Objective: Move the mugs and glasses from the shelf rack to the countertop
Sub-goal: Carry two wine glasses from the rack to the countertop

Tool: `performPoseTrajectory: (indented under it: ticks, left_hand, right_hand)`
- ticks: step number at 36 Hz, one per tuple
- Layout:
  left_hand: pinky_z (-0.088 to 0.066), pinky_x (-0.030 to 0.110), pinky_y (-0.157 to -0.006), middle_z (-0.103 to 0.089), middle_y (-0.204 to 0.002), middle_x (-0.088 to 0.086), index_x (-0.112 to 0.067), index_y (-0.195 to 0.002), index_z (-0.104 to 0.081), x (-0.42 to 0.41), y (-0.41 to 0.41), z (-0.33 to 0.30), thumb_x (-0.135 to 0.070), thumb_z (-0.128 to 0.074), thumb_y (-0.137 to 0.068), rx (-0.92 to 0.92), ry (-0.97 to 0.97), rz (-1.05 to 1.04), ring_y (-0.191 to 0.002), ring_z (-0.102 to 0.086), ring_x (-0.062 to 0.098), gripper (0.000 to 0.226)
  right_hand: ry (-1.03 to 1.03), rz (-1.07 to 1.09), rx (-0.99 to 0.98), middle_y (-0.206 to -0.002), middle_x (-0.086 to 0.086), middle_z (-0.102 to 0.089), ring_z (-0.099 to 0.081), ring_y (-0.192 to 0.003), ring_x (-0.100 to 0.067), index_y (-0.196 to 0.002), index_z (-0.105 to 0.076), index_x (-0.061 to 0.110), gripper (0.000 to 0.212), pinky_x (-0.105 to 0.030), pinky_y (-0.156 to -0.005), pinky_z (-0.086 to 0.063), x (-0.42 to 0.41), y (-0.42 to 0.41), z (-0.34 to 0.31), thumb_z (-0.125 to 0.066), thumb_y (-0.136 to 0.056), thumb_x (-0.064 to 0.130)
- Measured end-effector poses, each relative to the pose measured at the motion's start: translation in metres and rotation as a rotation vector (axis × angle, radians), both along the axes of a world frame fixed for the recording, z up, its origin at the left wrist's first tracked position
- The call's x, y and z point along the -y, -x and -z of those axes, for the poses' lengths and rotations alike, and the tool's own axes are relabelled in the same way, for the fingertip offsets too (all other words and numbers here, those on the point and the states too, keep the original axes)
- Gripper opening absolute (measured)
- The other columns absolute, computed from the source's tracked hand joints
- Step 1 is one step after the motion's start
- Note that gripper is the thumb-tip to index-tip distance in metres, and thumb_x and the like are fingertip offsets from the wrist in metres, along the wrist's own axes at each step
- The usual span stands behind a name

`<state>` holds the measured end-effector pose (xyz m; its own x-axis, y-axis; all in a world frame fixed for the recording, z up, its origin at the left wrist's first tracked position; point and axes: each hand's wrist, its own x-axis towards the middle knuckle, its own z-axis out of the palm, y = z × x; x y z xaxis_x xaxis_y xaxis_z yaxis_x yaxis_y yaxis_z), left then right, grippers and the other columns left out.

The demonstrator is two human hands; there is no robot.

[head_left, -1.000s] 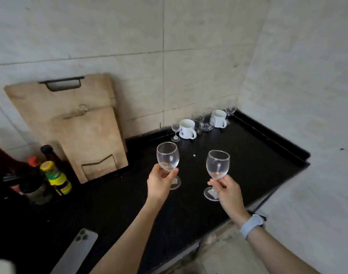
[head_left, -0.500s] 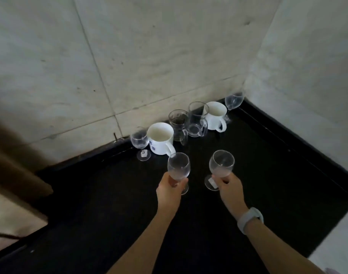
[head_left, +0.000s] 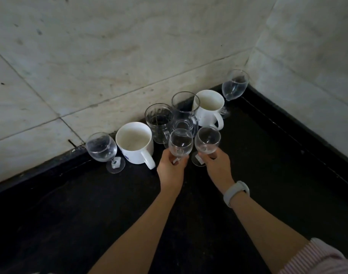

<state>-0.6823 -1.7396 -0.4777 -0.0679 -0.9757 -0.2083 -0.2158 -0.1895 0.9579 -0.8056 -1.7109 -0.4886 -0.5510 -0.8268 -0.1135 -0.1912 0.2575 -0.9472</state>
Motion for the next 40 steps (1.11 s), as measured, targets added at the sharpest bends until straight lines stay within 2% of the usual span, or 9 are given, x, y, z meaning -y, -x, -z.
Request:
performPoseTrajectory:
  ticks: [5,9,11,14,18,23,28,34,40]
  left_hand:
    - [-0.039,-0.003,-0.056,-0.06,-0.085,-0.012,-0.018,-0.097,-0.056,0.009,0.01,0.0,-0.017,-0.071,-0.077,-0.015,-0.011,-0.041,-0.077,-0.057,-0.003,0.025]
    - [-0.04,-0.001,-0.058,-0.062,-0.092,-0.008,-0.015,-0.106,-0.058,0.008,0.012,-0.001,-0.018,-0.071,-0.076,0.022,-0.036,-0.028,-0.078,-0.056,-0.003,0.032]
    - [-0.038,0.002,-0.066,-0.064,-0.1,-0.004,-0.015,-0.112,-0.058,0.003,0.009,-0.003,-0.019,-0.069,-0.078,0.046,-0.047,-0.017,-0.085,-0.058,0.002,0.036]
    - [-0.04,0.011,-0.079,-0.064,-0.112,-0.001,-0.014,-0.118,-0.056,-0.008,-0.005,-0.007,-0.023,-0.067,-0.081,0.101,-0.045,0.014,-0.1,-0.057,0.007,0.039]
    - [-0.04,0.021,-0.091,-0.058,-0.124,0.005,-0.013,-0.124,-0.052,-0.033,-0.041,-0.019,-0.021,-0.062,-0.085,0.285,0.043,0.102,-0.11,-0.052,0.01,0.041]
    - [-0.04,0.023,-0.095,-0.054,-0.128,0.003,-0.015,-0.127,-0.05,-0.068,-0.122,-0.041,-0.022,-0.059,-0.087,0.495,0.147,0.119,-0.116,-0.051,0.015,0.041]
    - [-0.043,0.038,-0.1,-0.054,-0.13,0.001,-0.017,-0.126,-0.051,-0.111,-0.224,-0.071,-0.027,-0.058,-0.088,0.758,0.179,-0.003,-0.12,-0.049,0.018,0.04]
    - [-0.039,0.036,-0.098,-0.06,-0.125,0.001,-0.018,-0.125,-0.053,-0.217,-0.351,-0.111,-0.029,-0.056,-0.087,0.976,0.114,-0.308,-0.118,-0.052,0.021,0.039]
    - [-0.043,0.04,-0.092,-0.064,-0.117,0.003,-0.017,-0.117,-0.058,-0.41,-0.44,-0.15,-0.027,-0.059,-0.084,1.156,-0.038,-0.673,-0.111,-0.058,0.027,0.036]
  right_hand:
    - [0.003,0.024,0.035,-0.087,0.005,-0.064,-0.061,-0.081,-0.002,-0.093,-0.062,0.018,0.013,-0.005,-0.063,-0.047,0.013,-0.001,-0.001,-0.061,-0.084,0.009]
    - [-0.068,0.029,0.036,-0.103,-0.008,-0.066,-0.063,-0.097,-0.017,-0.106,-0.061,0.009,0.021,-0.027,-0.086,-0.05,0.012,-0.004,-0.006,-0.061,-0.085,0.01]
    - [-0.102,0.042,0.027,-0.112,-0.009,-0.064,-0.06,-0.103,-0.018,-0.11,-0.059,0.01,0.024,-0.031,-0.092,-0.048,0.006,-0.008,-0.009,-0.06,-0.086,0.012]
    - [-0.187,0.064,0.003,-0.125,-0.007,-0.056,-0.053,-0.111,-0.015,-0.121,-0.053,0.012,0.032,-0.026,-0.092,-0.041,-0.011,-0.019,-0.012,-0.055,-0.089,0.014]
    - [-0.296,-0.009,-0.016,-0.131,-0.007,-0.053,-0.051,-0.118,-0.017,-0.129,-0.047,0.012,0.038,-0.027,-0.096,-0.04,-0.04,-0.045,-0.022,-0.05,-0.091,0.013]
    - [-0.242,-0.282,-0.137,-0.129,-0.005,-0.055,-0.05,-0.114,-0.011,-0.126,-0.05,0.013,0.034,-0.026,-0.098,-0.041,-0.066,-0.104,-0.049,-0.047,-0.093,0.014]
    - [-0.086,-0.565,-0.309,-0.124,-0.002,-0.059,-0.052,-0.116,-0.012,-0.124,-0.053,0.016,0.033,-0.032,-0.101,-0.043,-0.079,-0.186,-0.079,-0.049,-0.092,0.016]
    - [0.122,-1.016,-0.391,-0.117,0.0,-0.063,-0.052,-0.112,-0.011,-0.122,-0.056,0.016,0.032,-0.001,-0.088,-0.03,-0.129,-0.315,-0.117,-0.049,-0.092,0.019]
    - [0.307,-1.493,-0.423,-0.12,-0.004,-0.062,-0.052,-0.115,-0.02,-0.121,-0.057,0.013,0.032,-0.027,-0.101,-0.037,-0.253,-0.439,-0.147,-0.048,-0.091,0.016]
